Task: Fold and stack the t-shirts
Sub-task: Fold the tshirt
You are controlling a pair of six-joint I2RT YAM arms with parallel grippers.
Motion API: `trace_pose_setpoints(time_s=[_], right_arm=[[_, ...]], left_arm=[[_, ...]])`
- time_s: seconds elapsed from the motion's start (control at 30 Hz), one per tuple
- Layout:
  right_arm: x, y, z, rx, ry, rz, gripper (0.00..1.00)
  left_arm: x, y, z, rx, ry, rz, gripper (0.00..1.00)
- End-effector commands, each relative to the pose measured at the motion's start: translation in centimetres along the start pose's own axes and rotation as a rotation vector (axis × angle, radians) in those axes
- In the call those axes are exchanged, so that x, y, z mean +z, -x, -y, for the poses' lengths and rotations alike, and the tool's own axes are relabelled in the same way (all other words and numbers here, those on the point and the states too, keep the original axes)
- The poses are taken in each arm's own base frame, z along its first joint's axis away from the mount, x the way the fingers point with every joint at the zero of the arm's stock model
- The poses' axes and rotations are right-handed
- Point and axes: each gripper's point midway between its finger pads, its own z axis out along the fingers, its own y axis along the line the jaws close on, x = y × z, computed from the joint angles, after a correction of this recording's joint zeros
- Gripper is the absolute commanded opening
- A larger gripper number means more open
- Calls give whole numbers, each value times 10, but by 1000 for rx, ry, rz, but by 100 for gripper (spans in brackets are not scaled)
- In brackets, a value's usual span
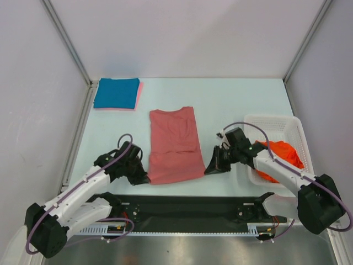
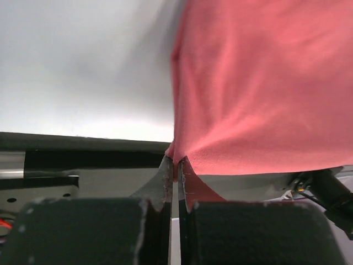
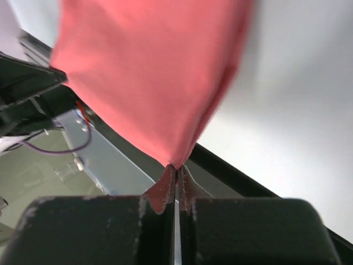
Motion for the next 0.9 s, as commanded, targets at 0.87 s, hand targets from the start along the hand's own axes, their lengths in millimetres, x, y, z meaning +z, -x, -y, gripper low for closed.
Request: trace_pose_setpoints(time_s=[0.87], right_arm=[[20, 332, -73, -151, 82, 245, 0]], left_arm=[[2, 297, 180, 216, -41, 222, 0]])
